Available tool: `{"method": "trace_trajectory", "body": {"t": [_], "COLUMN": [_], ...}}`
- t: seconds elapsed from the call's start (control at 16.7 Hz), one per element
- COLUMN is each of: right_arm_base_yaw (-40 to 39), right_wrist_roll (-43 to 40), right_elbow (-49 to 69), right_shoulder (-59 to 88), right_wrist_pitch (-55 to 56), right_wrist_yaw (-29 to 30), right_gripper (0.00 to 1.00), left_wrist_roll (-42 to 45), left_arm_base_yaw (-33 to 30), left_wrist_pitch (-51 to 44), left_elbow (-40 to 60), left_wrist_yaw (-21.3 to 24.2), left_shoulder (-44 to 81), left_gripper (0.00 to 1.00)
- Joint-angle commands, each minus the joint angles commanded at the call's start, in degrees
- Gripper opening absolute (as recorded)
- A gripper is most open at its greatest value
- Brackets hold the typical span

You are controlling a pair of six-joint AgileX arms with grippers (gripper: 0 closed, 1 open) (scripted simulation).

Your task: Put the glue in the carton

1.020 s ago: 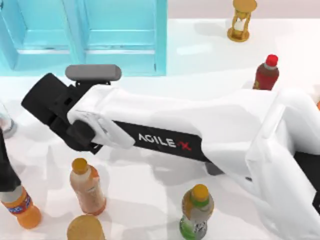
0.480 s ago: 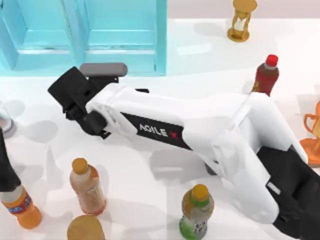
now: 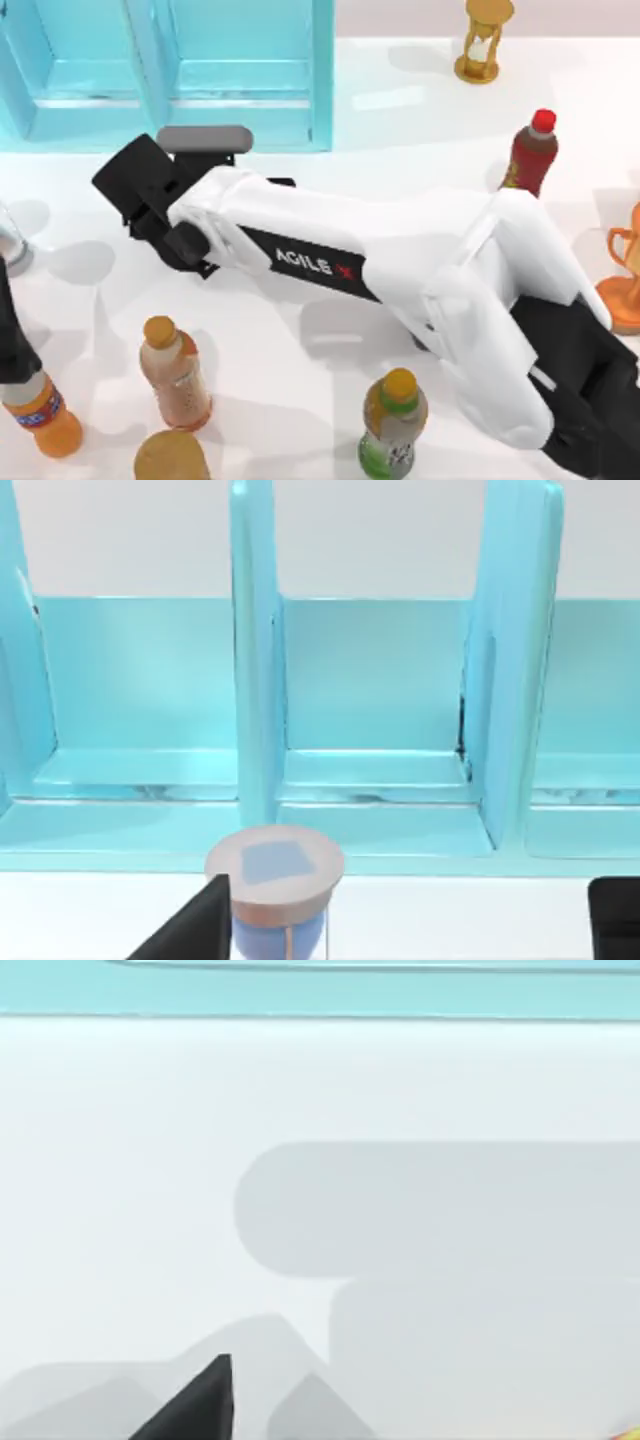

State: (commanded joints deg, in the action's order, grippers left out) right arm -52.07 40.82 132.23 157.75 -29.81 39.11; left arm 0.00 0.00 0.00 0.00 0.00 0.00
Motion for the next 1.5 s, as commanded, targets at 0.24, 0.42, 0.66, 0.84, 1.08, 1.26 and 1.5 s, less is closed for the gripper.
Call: {"method": "trace_trajectory", "body": {"t": [0.24,0.42,0.66,0.84,1.08,1.26,1.5], "right_arm_base_yaw": [0.0,0.0,0.0,0.0,0.0,0.1,-0.2], "right_wrist_roll": [0.0,0.0,0.0,0.0,0.0,0.1,-0.2], "right_elbow": [0.0,0.0,0.0,0.0,0.0,-0.1,3.2], "right_shoulder": [0.0,0.0,0.0,0.0,0.0,0.0,0.0], "right_wrist_pitch": [0.0,0.0,0.0,0.0,0.0,0.0,-3.0], "right_wrist_yaw": [0.0,0.0,0.0,0.0,0.0,0.0,0.2], "right_gripper": [0.62,0.4,0.1,0.0,0.0,0.0,0.0], "left_wrist_roll": [0.0,0.0,0.0,0.0,0.0,0.0,0.0], "left_arm_base_yaw": [0.0,0.0,0.0,0.0,0.0,0.0,0.0], "left_wrist_pitch": [0.0,0.0,0.0,0.0,0.0,0.0,0.0], "left_elbow": [0.0,0.0,0.0,0.0,0.0,0.0,0.0], "left_wrist_yaw": [0.0,0.0,0.0,0.0,0.0,0.0,0.0], "left_shoulder": [0.0,0.0,0.0,0.0,0.0,0.0,0.0], "left_gripper": [1.0,1.0,1.0,1.0,1.0,1.0,1.0]}}
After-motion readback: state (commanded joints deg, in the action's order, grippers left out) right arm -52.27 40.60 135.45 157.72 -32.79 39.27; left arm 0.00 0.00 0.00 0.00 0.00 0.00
